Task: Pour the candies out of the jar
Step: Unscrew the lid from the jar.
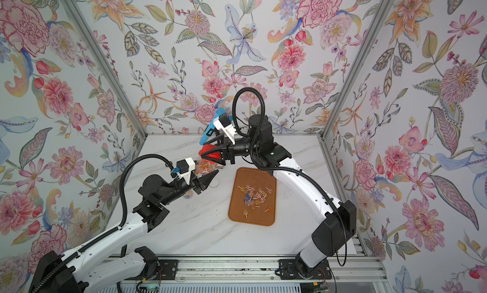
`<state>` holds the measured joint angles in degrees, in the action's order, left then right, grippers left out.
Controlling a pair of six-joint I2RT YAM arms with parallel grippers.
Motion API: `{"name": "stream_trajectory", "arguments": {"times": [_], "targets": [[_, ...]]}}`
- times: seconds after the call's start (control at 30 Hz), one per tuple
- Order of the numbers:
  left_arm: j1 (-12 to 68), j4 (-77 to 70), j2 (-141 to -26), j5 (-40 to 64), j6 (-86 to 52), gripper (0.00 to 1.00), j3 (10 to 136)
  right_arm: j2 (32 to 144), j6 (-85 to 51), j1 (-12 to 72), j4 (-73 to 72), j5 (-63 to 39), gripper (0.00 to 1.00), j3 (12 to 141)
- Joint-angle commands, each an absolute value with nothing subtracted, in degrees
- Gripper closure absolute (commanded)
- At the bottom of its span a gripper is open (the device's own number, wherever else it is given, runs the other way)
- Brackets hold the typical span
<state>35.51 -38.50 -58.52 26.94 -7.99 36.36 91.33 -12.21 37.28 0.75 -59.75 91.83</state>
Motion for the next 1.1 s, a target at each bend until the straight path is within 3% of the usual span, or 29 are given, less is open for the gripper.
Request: {"name": "stream_trajectory", "arguments": {"times": [0.0,0.17,0.4,0.57,0.73,1.07], "targets": [[35.38,-40.12,-56.56,28.67,-5.74,1.0,36.16,92.63,-13.77,38.54,0.24,-58.22,0.41,93.72],[35.22,-38.07,-56.16,28.31,-4.16,1.0,35.3,94.36,-15.87,37.64,2.42,-60.34,0.48,97.9],[34.29,-39.35,-57.16,28.76,-3.05,1.0,35.27,95.62,-15.89,37.95,10.2,-61.97,0.48,101.63],[33.93,-41.77,-58.31,29.93,-4.45,1.0,35.52,93.81,-5.54,40.77,18.17,-51.85,0.42,100.82],[33.93,-41.53,-58.15,30.38,-4.6,1.0,35.64,94.47,-5.6,40.8,18.41,-50.89,0.47,101.64],[33.71,-41.84,-59.5,27.58,-2.39,1.0,32.67,95.59,-11.77,38.32,18.39,-59.55,0.49,106.34]]}}
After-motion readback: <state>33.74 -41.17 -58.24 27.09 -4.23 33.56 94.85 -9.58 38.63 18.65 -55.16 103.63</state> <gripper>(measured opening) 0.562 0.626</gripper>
